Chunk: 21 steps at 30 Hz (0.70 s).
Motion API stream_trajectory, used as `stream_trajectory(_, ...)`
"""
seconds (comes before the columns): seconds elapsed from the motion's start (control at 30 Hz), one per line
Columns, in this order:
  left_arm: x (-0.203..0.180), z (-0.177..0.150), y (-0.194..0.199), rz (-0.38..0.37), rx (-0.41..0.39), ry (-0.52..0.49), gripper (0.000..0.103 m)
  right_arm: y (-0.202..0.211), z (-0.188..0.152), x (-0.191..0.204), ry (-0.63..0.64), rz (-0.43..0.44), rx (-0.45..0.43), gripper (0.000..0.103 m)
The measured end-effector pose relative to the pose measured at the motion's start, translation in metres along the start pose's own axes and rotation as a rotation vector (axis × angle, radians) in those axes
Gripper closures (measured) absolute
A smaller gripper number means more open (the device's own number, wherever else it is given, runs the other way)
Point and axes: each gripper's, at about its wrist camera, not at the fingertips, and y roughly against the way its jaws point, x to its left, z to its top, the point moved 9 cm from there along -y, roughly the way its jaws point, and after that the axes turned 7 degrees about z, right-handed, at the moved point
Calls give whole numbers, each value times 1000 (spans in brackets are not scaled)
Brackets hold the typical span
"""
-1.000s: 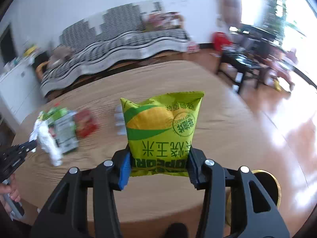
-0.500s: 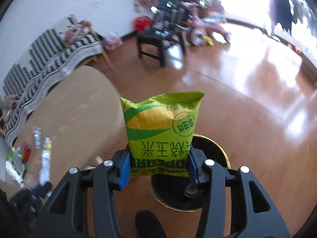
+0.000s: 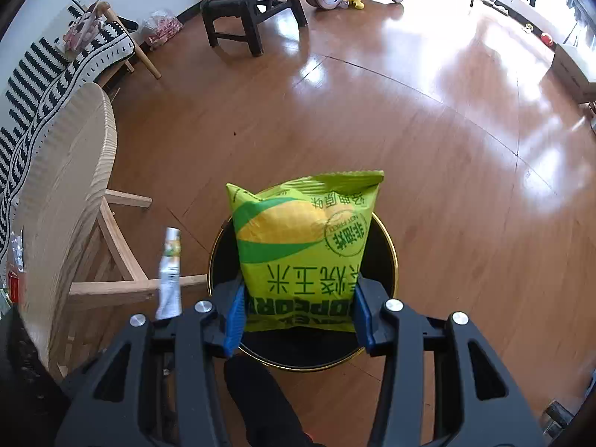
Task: Collect trash
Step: 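Carry the popcorn bag and white wrapper to the bin and open both tools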
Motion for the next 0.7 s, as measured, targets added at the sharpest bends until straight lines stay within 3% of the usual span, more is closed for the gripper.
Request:
stream_trajectory(0.37,-9,13,-8,-17,6,-15,94,-1,3,6,-8,-4,-9,55)
stream_trajectory(0.43,-8,14,-6,2,-3,-14,92,-2,7,9,-7,-12,-19,48)
stream_trajectory(0.53,-6,13,-6,2,0,-4,71,5,10,9,6,-42,-54,27)
stream_trajectory(0.6,-5,15,-3,-4,-11,11,42,9,11,10,1,-50,-71,26)
stream_trajectory(0.7,-4,16,3,-27,-24,31,36,14,15,13,-11,-42,-95,26)
